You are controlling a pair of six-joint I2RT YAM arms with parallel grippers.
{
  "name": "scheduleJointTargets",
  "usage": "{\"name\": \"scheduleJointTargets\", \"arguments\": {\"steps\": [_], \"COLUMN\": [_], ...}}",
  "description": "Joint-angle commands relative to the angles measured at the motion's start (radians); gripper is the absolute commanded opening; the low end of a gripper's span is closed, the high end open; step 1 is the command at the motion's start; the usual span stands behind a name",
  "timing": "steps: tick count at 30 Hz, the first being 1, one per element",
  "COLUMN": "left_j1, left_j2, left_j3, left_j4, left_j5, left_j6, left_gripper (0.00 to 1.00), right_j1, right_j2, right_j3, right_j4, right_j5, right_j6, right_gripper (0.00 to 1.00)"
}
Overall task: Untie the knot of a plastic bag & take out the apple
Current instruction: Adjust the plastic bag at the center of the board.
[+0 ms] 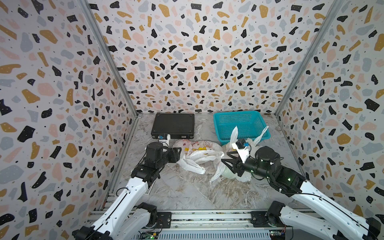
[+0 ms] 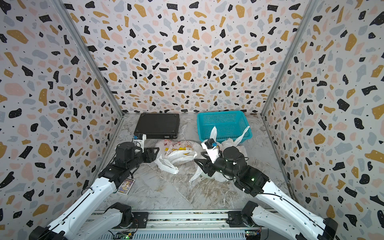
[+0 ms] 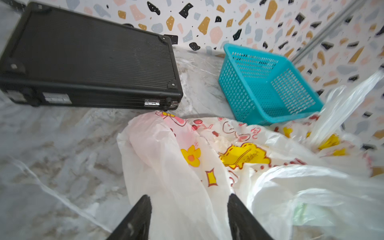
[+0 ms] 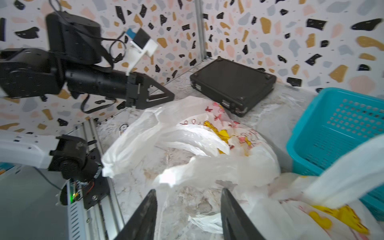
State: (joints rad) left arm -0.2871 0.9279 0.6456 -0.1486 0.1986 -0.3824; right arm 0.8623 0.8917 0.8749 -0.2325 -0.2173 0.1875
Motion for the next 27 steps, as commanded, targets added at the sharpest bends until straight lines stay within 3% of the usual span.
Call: {"name": "scheduleJointTargets", "arguments": {"steps": [1, 3, 8, 9, 10, 12, 15, 20, 22, 25, 27], "left_j1": [0.001, 0.001, 0.001, 0.002, 0.001, 0.001, 0.002, 0.002, 0.002, 0.001, 0.002], "left_j2": [0.003, 0.004, 0.012, 0.014, 0.013, 0.005, 0.000, 0.055, 0.070, 0.084, 0.081], "left_j3": [-0.007, -0.016, -0.020, -0.021, -0.018, -0.022, -0.059, -0.068, -0.063, -0.049, -0.039], "left_j4": [0.052, 0.051, 0.036, 0.031, 0.022, 0.010, 0.053, 0.084, 0.100, 0.110, 0.106], "left_j5": [0.053, 0.045, 0.056, 0.057, 0.058, 0.057, 0.068, 0.110, 0.128, 0.156, 0.184], "left_j6": [-0.003, -0.010, -0.022, -0.029, -0.034, -0.038, -0.045, -0.055, -0.061, -0.073, -0.070], "left_gripper": [0.52, 0.48, 0.43, 0.51, 0.70, 0.82, 0.87, 0.84, 0.71, 0.24, 0.09], "right_j1": [0.025, 0.037, 0.039, 0.039, 0.039, 0.038, 0.033, 0.006, -0.013, -0.026, -0.015], "right_j2": [0.116, 0.183, 0.305, 0.327, 0.342, 0.353, 0.375, 0.357, 0.341, 0.314, 0.277], "right_j3": [0.058, 0.077, 0.058, 0.058, 0.053, 0.023, -0.010, -0.078, -0.105, -0.137, -0.144], "right_j4": [0.032, 0.049, 0.111, 0.109, 0.101, 0.106, 0.096, 0.098, 0.098, 0.095, 0.089], "right_j5": [-0.105, -0.137, -0.048, -0.023, 0.022, 0.090, 0.203, 0.298, 0.310, 0.284, 0.228], "right_j6": [-0.019, -0.014, 0.037, 0.046, 0.059, 0.071, 0.096, 0.144, 0.167, 0.175, 0.173], "right_gripper": [0.47, 0.43, 0.36, 0.34, 0.34, 0.34, 0.31, 0.30, 0.30, 0.29, 0.29]}}
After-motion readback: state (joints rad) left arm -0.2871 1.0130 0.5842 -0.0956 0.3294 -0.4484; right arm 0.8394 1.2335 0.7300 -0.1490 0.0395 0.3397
